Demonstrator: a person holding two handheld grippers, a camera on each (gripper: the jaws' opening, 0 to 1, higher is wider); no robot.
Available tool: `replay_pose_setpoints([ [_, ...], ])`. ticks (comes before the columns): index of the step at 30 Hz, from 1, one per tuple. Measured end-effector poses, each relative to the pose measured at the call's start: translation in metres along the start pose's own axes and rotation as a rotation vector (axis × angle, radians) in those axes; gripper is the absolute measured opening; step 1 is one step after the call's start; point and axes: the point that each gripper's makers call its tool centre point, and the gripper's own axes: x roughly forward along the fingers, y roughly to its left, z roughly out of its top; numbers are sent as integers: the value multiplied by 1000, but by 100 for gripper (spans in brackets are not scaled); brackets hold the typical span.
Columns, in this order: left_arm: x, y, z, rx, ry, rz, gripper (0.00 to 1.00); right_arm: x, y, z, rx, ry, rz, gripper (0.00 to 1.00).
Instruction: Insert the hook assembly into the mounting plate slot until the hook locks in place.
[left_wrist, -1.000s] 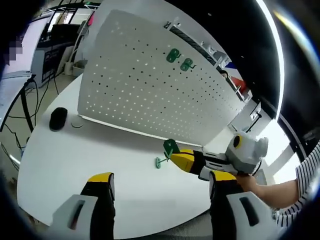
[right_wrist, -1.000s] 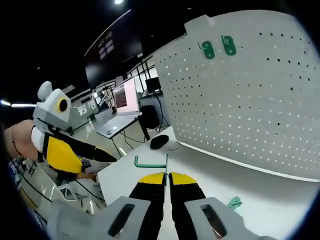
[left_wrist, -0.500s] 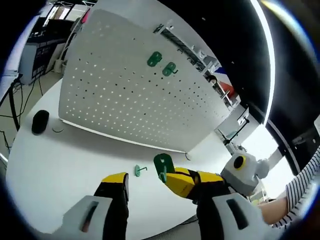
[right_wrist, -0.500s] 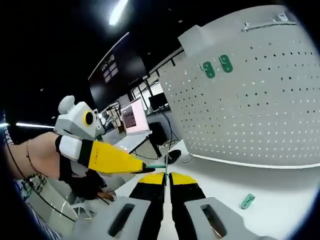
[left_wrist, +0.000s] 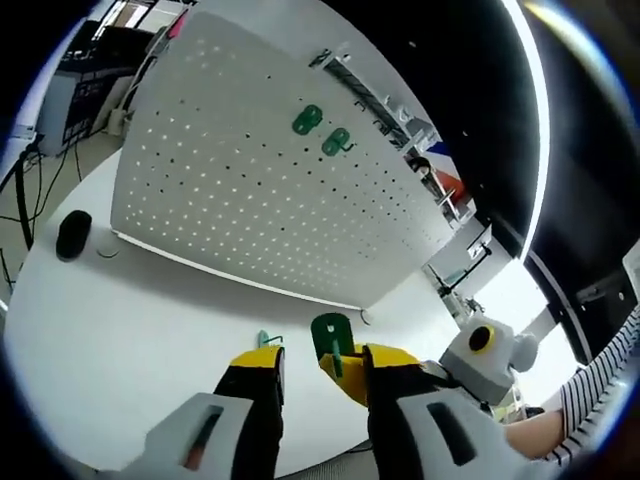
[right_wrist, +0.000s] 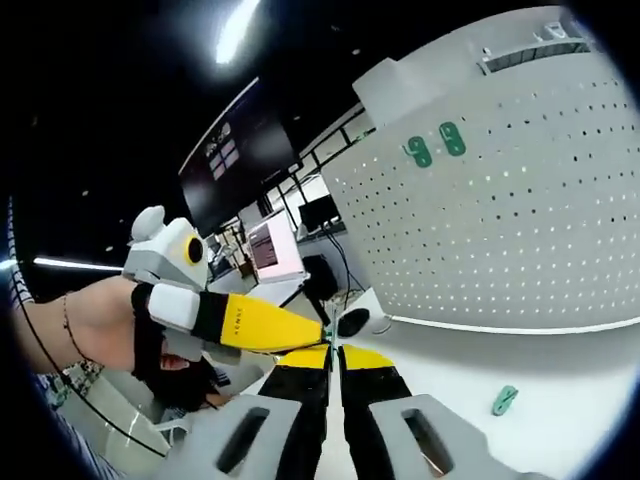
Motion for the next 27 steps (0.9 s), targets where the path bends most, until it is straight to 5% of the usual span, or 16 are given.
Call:
replay_pose_setpoints([
  [9, -5, -4, 4, 2, -15, -20, 14, 1, 5, 3, 24, -17, 4, 0],
  [27, -6, -12, 10, -33, -51, -50, 3, -6, 13, 7, 32, -53, 17, 0],
])
